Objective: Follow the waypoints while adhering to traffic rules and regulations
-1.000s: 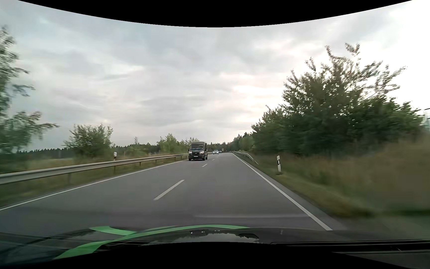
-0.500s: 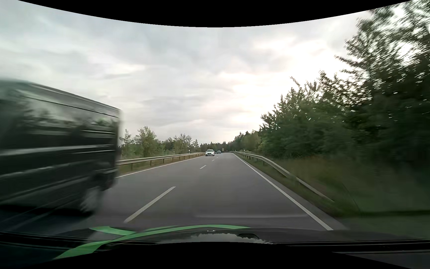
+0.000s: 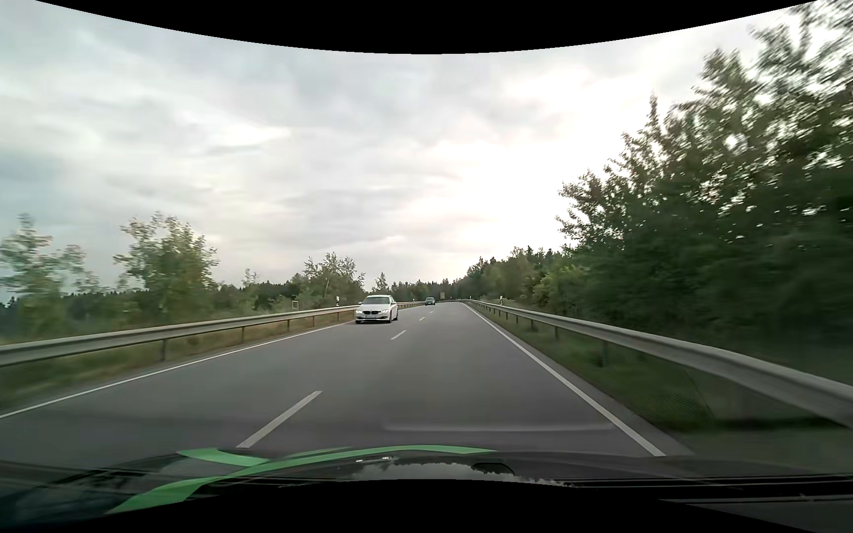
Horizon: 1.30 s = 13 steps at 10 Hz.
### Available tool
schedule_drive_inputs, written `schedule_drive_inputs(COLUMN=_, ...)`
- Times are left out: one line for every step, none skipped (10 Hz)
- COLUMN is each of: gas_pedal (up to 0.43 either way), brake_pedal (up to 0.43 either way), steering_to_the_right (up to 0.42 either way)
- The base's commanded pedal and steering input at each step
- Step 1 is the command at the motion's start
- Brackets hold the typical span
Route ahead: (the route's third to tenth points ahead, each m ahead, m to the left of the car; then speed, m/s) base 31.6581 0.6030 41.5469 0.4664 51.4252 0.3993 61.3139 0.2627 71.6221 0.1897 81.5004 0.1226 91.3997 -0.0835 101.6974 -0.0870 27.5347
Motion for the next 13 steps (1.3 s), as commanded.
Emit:
schedule_drive_inputs(gas_pedal=0.429, brake_pedal=0.0, steering_to_the_right=-0.002)
schedule_drive_inputs(gas_pedal=0.429, brake_pedal=0.0, steering_to_the_right=-0.001)
schedule_drive_inputs(gas_pedal=0.429, brake_pedal=0.0, steering_to_the_right=-0.001)
schedule_drive_inputs(gas_pedal=0.429, brake_pedal=0.0, steering_to_the_right=-0.001)
schedule_drive_inputs(gas_pedal=0.429, brake_pedal=0.0, steering_to_the_right=-0.001)
schedule_drive_inputs(gas_pedal=0.429, brake_pedal=0.0, steering_to_the_right=-0.001)
schedule_drive_inputs(gas_pedal=0.429, brake_pedal=0.0, steering_to_the_right=-0.001)
schedule_drive_inputs(gas_pedal=0.429, brake_pedal=0.0, steering_to_the_right=-0.001)
schedule_drive_inputs(gas_pedal=0.39, brake_pedal=0.0, steering_to_the_right=-0.001)
schedule_drive_inputs(gas_pedal=0.35, brake_pedal=0.0, steering_to_the_right=-0.001)
schedule_drive_inputs(gas_pedal=0.339, brake_pedal=0.0, steering_to_the_right=-0.001)
schedule_drive_inputs(gas_pedal=0.339, brake_pedal=0.0, steering_to_the_right=-0.001)
schedule_drive_inputs(gas_pedal=0.35, brake_pedal=0.0, steering_to_the_right=-0.002)
